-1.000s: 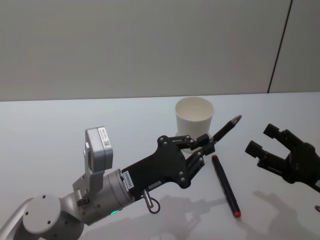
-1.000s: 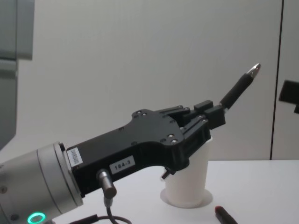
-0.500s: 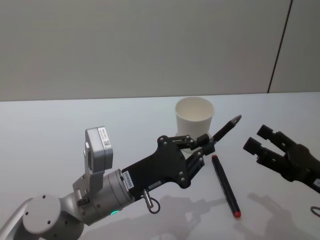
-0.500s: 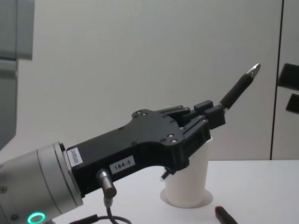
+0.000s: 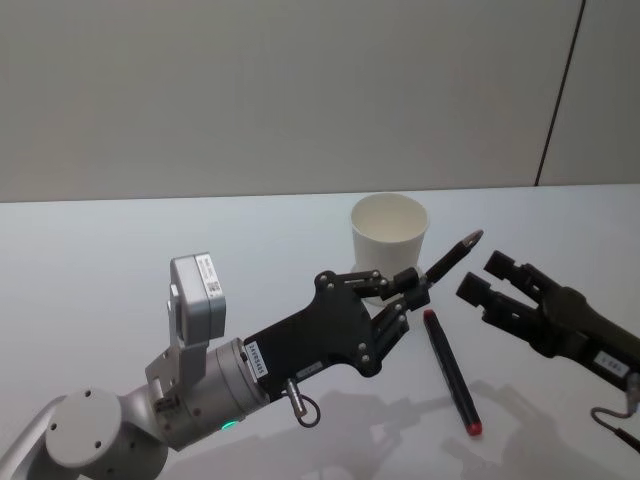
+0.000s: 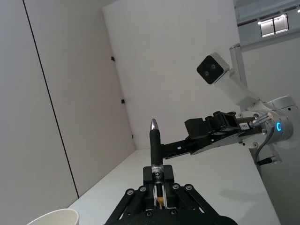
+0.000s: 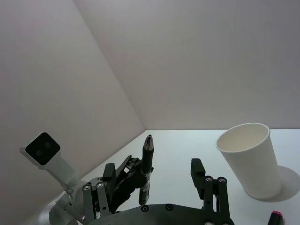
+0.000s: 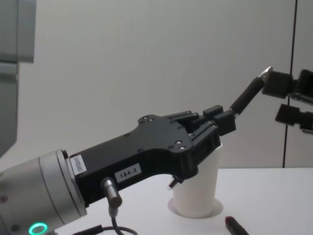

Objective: Place the pen into the pen holder.

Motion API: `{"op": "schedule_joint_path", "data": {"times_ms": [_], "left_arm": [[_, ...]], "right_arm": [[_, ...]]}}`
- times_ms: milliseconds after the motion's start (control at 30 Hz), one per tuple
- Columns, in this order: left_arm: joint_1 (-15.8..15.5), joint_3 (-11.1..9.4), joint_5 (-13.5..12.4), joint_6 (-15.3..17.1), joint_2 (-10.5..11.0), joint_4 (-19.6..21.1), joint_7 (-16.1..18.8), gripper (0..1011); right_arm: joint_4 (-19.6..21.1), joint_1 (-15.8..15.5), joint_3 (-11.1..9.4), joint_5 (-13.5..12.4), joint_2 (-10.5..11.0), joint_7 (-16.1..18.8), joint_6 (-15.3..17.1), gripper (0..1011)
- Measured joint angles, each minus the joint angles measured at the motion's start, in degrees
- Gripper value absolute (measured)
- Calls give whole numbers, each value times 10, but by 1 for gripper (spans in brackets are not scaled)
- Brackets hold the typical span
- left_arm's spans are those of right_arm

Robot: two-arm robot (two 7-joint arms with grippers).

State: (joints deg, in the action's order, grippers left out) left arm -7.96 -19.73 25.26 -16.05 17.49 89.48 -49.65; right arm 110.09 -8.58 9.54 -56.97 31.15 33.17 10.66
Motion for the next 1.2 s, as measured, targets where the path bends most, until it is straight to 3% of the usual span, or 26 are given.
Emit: {"op": "schedule_joint_path", "data": {"times_ms": [567,1200], "left_arm": [[0,0,0,0,0,0,0,131],[0,0,0,0,0,0,0,131]], "right_arm": [[-24,40,30,33,-34,-2,12,1002],[-43,61,46,40,-53,2,-5,1002]]}}
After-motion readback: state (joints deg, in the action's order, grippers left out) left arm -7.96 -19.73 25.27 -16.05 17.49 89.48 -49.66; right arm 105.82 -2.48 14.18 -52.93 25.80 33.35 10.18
